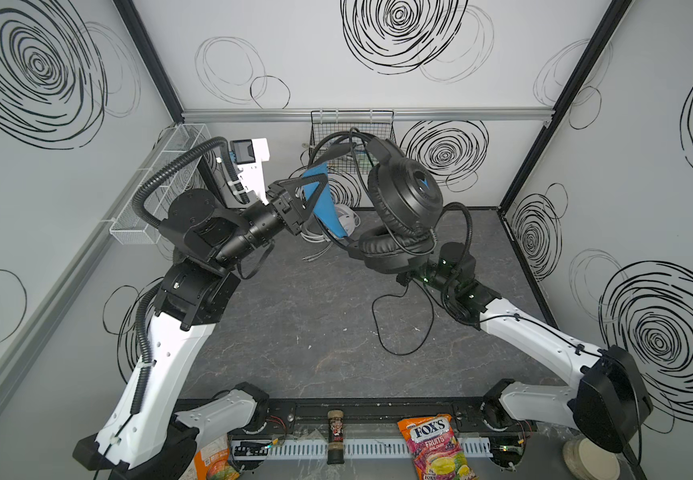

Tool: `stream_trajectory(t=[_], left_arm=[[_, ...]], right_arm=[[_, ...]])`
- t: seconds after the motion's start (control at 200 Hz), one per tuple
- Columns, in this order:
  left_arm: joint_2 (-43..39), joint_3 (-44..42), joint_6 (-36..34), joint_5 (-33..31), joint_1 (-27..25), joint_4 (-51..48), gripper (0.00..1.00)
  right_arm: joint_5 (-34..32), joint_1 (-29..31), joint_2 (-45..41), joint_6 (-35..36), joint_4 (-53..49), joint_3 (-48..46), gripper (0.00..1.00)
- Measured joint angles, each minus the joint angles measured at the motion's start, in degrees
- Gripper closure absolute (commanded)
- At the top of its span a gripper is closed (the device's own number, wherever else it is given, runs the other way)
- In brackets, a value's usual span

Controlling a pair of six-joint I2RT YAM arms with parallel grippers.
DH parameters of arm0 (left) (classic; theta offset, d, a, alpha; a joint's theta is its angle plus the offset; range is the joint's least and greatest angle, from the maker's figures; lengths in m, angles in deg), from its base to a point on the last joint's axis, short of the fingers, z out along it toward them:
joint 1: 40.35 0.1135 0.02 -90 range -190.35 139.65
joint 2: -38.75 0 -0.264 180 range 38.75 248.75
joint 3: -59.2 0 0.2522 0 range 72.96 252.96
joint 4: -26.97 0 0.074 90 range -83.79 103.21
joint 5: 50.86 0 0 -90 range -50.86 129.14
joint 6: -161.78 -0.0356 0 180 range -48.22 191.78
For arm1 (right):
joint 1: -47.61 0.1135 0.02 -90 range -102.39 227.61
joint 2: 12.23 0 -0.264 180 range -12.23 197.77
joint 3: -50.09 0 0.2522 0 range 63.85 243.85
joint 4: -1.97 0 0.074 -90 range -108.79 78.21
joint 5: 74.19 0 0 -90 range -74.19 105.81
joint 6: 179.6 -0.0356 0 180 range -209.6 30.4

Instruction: Wrap the headphones

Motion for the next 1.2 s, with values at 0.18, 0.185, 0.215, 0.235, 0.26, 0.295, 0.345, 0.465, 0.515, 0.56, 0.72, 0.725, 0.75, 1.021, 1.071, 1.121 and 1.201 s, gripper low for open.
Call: stream_trajectory(t=[0.18, 0.185, 0.215, 0.235, 0.26, 0.295, 0.345, 0.465, 0.515, 0.56, 0.72, 0.725, 0.75, 1.021, 1.071, 1.121, 1.201], left_arm=[[-0.13, -0.02, 1.01, -6.21, 0.81, 0.15, 1.00], [-0.13, -0.02, 1.03, -6.38, 0.81, 0.15, 1.00], [-0.17, -0.04, 1.14, -7.65, 0.83, 0.09, 1.00], [-0.22, -0.09, 1.18, -8.37, 0.83, 0.09, 1.00], [-0.28, -0.17, 1.27, -9.40, 0.85, 0.09, 1.00], [-0.37, -0.35, 1.40, -10.86, 0.85, -0.04, 1.00], [-0.48, -0.55, 1.55, -12.66, 0.90, -0.26, 1.00], [-0.55, -1.14, 1.99, -16.74, 0.94, -0.52, 1.00], [-0.66, -1.66, 2.47, -18.62, 0.94, -0.63, 1.00], [-0.85, -2.29, 2.75, -19.98, 0.94, -0.70, 1.00], [-1.31, -4.00, 3.93, -24.39, 0.96, -1.95, 1.00], [-1.31, -4.02, 3.98, -24.46, 0.96, -1.97, 1.00], [-1.31, -4.17, 4.07, -24.96, 0.96, -2.03, 1.00], [-1.77, -5.18, 4.83, -31.26, 0.96, -5.18, 1.00], [-1.88, -5.49, 4.81, -32.81, 0.94, -5.70, 1.00], [-1.88, -5.62, 4.44, -34.38, 0.94, -6.69, 1.00], [-1.88, -6.16, 3.30, -37.40, 0.66, -8.41, 1.00]], right_arm=[[1.97, 0.09, -0.24, -0.02, -1.66, -0.46, 1.00], [1.99, 0.09, -0.28, -0.02, -1.70, -0.48, 1.00], [2.16, 0.15, -0.55, 0.00, -1.92, -0.76, 1.00], [2.21, 0.22, -0.74, 0.00, -2.10, -0.94, 1.00], [2.32, 0.33, -1.18, 0.02, -2.40, -1.25, 1.00], [2.34, 0.42, -1.68, 0.09, -2.80, -1.55, 1.00], [2.34, 0.74, -2.60, 0.31, -3.56, -2.03, 1.00], [1.33, 2.84, -4.35, 2.27, -6.08, -2.23, 1.00], [0.70, 4.50, -4.68, 3.50, -7.28, -2.21, 1.00], [0.07, 6.16, -4.79, 4.55, -8.39, -2.21, 1.00], [-2.56, 12.72, -4.81, 8.96, -12.52, -2.16, 1.00], [-2.60, 12.87, -4.81, 9.05, -12.57, -2.14, 1.00], [-2.93, 13.68, -4.81, 9.73, -13.00, -2.10, 1.00], [-7.26, 22.82, -4.66, 17.05, -19.23, 1.86, 1.00], [-8.68, 25.35, -4.57, 18.58, -20.57, 3.10, 1.00], [-9.88, 27.74, -4.44, 19.98, -21.94, 4.35, 1.00], [-12.13, 31.56, -4.15, 22.18, -24.04, 6.62, 1.00]])
